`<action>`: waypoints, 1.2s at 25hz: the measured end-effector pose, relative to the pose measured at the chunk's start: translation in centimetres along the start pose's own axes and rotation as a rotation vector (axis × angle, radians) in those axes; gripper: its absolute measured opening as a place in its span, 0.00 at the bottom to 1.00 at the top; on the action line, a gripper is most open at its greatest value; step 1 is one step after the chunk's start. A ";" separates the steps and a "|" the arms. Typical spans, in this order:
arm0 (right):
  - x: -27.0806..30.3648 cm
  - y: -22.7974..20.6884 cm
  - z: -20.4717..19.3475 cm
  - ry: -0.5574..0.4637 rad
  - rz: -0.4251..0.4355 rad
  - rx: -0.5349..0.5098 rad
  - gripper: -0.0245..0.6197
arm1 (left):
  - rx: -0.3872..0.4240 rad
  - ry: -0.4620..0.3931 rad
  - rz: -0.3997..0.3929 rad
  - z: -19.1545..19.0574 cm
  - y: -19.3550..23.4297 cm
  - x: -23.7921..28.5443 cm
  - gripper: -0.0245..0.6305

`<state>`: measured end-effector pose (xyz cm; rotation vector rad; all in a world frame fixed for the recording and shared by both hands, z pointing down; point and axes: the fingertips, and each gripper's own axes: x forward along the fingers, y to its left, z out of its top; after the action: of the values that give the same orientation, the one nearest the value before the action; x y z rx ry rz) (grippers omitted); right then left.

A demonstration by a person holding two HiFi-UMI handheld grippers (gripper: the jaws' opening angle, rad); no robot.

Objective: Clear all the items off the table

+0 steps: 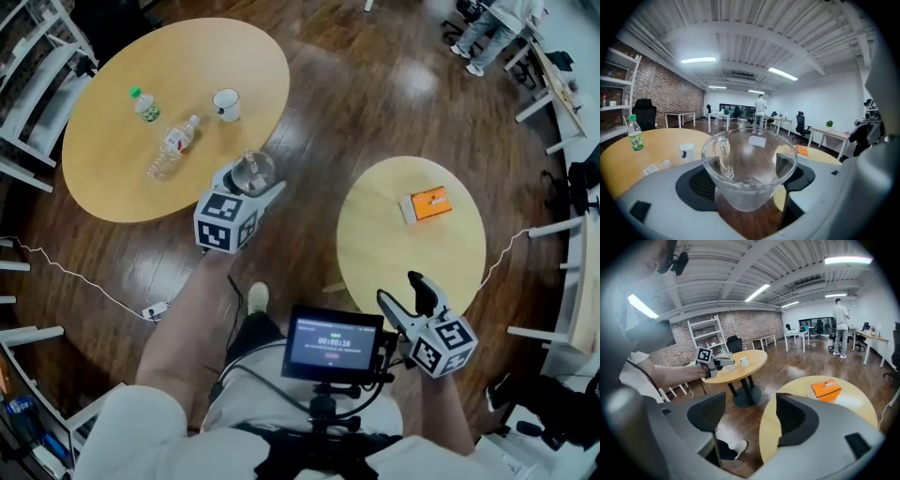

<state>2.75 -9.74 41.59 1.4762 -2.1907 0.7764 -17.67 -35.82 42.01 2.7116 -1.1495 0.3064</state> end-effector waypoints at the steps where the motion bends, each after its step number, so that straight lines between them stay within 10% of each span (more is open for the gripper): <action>1: 1.2 1.2 0.8 0.002 0.002 0.002 0.58 | 0.005 0.011 0.020 -0.3 2.9 -0.4 0.62; 11: 8.1 6.9 3.7 0.063 -0.055 0.045 0.58 | 0.019 0.134 0.132 -8.3 22.2 0.4 0.62; 30: 1.4 6.8 -2.1 0.042 -0.120 0.085 0.58 | 0.101 0.165 0.225 -10.5 23.3 -3.1 0.73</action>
<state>-4.11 -7.40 42.50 1.6005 -2.0403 0.8609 -37.93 -47.07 53.31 2.5819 -1.4255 0.6234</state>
